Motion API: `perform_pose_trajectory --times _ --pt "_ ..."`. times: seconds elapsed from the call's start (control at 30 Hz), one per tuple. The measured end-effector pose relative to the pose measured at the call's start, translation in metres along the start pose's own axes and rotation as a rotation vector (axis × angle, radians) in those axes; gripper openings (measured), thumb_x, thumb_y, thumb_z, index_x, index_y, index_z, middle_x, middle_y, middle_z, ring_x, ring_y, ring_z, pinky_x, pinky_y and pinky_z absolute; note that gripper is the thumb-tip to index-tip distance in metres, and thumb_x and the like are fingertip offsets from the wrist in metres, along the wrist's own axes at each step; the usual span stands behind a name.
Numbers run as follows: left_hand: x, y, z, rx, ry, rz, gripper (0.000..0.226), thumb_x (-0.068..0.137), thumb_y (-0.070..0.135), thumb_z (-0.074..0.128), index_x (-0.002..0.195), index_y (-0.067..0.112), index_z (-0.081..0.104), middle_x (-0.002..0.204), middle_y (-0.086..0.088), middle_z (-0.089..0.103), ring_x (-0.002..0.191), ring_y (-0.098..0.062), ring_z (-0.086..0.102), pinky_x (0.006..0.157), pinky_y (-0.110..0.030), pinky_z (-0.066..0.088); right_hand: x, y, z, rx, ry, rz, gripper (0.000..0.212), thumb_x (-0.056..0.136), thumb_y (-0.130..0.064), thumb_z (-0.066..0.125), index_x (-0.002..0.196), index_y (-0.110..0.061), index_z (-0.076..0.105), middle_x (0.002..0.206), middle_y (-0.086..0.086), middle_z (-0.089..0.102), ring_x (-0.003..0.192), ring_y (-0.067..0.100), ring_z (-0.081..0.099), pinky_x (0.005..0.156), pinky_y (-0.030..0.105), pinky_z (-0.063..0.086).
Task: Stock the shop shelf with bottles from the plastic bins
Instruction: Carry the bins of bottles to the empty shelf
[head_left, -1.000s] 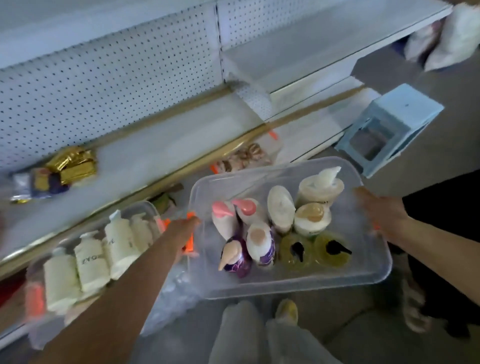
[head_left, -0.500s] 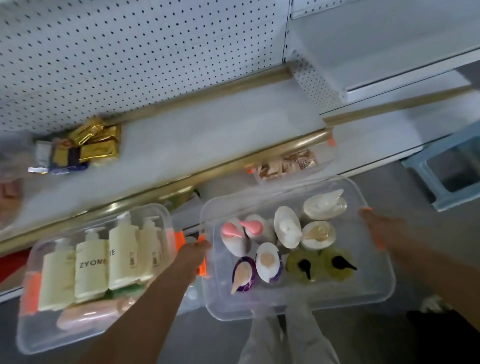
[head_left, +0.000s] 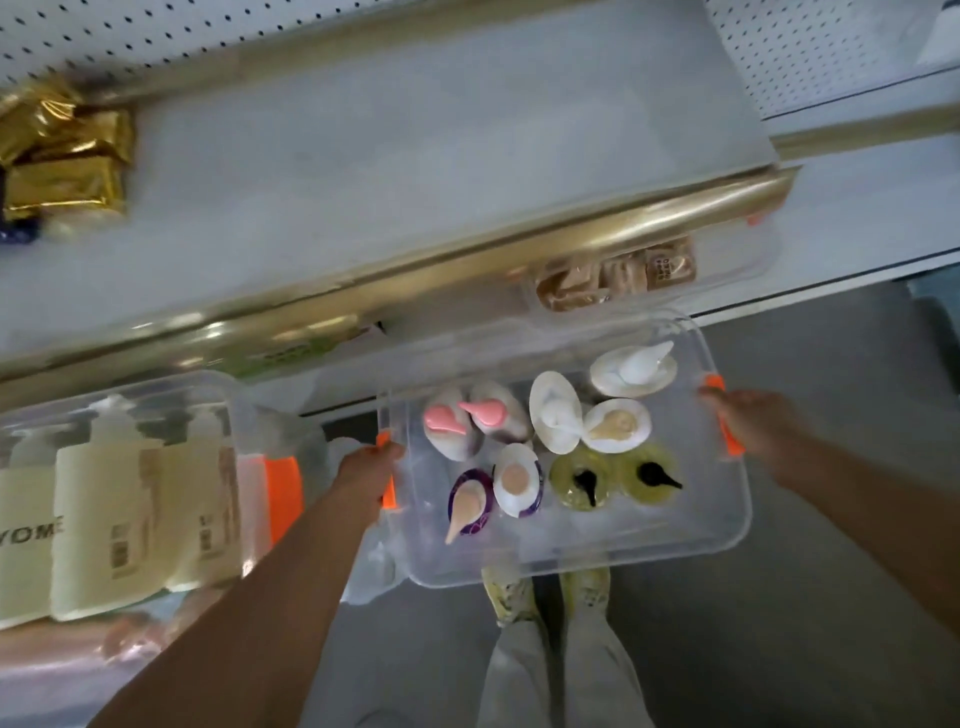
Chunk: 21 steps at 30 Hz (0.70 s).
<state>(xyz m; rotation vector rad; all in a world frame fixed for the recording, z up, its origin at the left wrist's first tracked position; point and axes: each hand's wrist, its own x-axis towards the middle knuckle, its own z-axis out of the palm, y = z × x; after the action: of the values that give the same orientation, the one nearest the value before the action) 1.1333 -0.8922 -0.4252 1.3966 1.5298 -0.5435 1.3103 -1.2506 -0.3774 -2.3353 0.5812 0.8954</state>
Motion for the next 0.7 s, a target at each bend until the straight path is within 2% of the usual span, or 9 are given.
perform_pose_trajectory --times 0.07,0.13,0.23,0.37,0.43,0.5,0.57,0.63,0.7 --pt "0.011 0.0 0.007 0.003 0.005 -0.005 0.03 0.085 0.033 0.064 0.096 0.006 0.06 0.086 -0.017 0.061 0.092 -0.037 0.064 0.093 -0.054 0.052 0.011 -0.001 0.006 -0.028 -0.032 -0.029 0.039 0.097 -0.034 0.054 0.086 0.003 0.061 0.075 0.017 0.054 0.065 0.026 0.05 0.054 0.026 0.036" --pt "0.02 0.002 0.014 0.007 0.017 0.0 0.028 0.085 0.034 0.064 0.09 0.007 0.059 0.09 -0.018 0.063 0.097 -0.038 0.065 0.093 -0.052 0.052 0.023 -0.001 0.013 -0.057 -0.032 -0.04 0.041 0.096 -0.035 0.054 0.09 0.004 0.063 0.085 0.021 0.058 0.076 0.028 0.054 0.062 0.03 0.037" --pt "0.037 -0.001 0.023 0.08 0.018 -0.009 0.035 0.085 0.041 0.06 0.096 0.008 0.059 0.098 -0.02 0.066 0.096 -0.037 0.065 0.093 -0.05 0.052 0.04 0.005 0.026 -0.072 -0.007 -0.013 0.044 0.093 -0.042 0.057 0.085 0.001 0.066 0.088 0.023 0.064 0.079 0.032 0.06 0.07 0.033 0.042" --pt "0.056 -0.011 0.035 0.134 0.045 -0.015 0.032 0.087 0.036 0.057 0.098 0.006 0.059 0.107 -0.025 0.065 0.1 -0.038 0.064 0.093 -0.05 0.052 0.059 0.018 0.044 0.001 -0.012 0.044 0.036 0.089 -0.033 0.064 0.087 0.003 0.068 0.084 0.02 0.064 0.077 0.031 0.06 0.075 0.037 0.049" --pt "0.056 -0.015 0.039 0.129 0.041 -0.014 0.035 0.092 0.029 0.054 0.111 0.001 0.059 0.11 -0.03 0.062 0.096 -0.039 0.064 0.08 -0.044 0.055 0.068 0.025 0.052 0.011 0.005 0.061 0.033 0.089 -0.032 0.063 0.078 0.0 0.066 0.085 0.024 0.065 0.079 0.035 0.063 0.078 0.043 0.054" --pt "0.054 -0.016 0.042 0.075 0.016 -0.002 0.033 0.094 0.021 0.054 0.118 -0.001 0.057 0.116 -0.03 0.06 0.075 -0.033 0.062 0.061 -0.034 0.052 0.073 0.029 0.057 0.009 0.019 0.073 0.034 0.088 -0.034 0.063 0.07 -0.005 0.063 0.088 0.027 0.067 0.084 0.04 0.066 0.082 0.051 0.056" --pt "0.052 -0.016 0.043 0.053 0.026 0.047 0.03 0.094 0.019 0.055 0.117 -0.001 0.058 0.118 -0.03 0.06 0.065 -0.027 0.055 0.059 -0.032 0.049 0.081 0.035 0.06 0.005 0.017 0.082 0.035 0.085 -0.037 0.063 0.07 -0.006 0.063 0.086 0.027 0.067 0.083 0.042 0.067 0.081 0.056 0.056" --pt "0.053 -0.017 0.045 0.047 0.048 0.077 0.03 0.094 0.019 0.055 0.117 0.001 0.058 0.119 -0.03 0.061 0.067 -0.026 0.053 0.059 -0.032 0.048 0.086 0.036 0.061 0.018 0.017 0.105 0.034 0.084 -0.035 0.062 0.078 -0.002 0.067 0.084 0.026 0.067 0.081 0.041 0.067 0.08 0.057 0.056" --pt "0.05 -0.018 0.047 0.099 0.078 0.107 0.031 0.094 0.02 0.054 0.12 0.003 0.057 0.119 -0.028 0.061 0.073 -0.027 0.054 0.059 -0.032 0.047 0.084 0.032 0.062 -0.022 0.01 0.1 0.032 0.086 -0.027 0.06 0.091 0.003 0.068 0.092 0.026 0.068 0.086 0.04 0.067 0.083 0.052 0.056"
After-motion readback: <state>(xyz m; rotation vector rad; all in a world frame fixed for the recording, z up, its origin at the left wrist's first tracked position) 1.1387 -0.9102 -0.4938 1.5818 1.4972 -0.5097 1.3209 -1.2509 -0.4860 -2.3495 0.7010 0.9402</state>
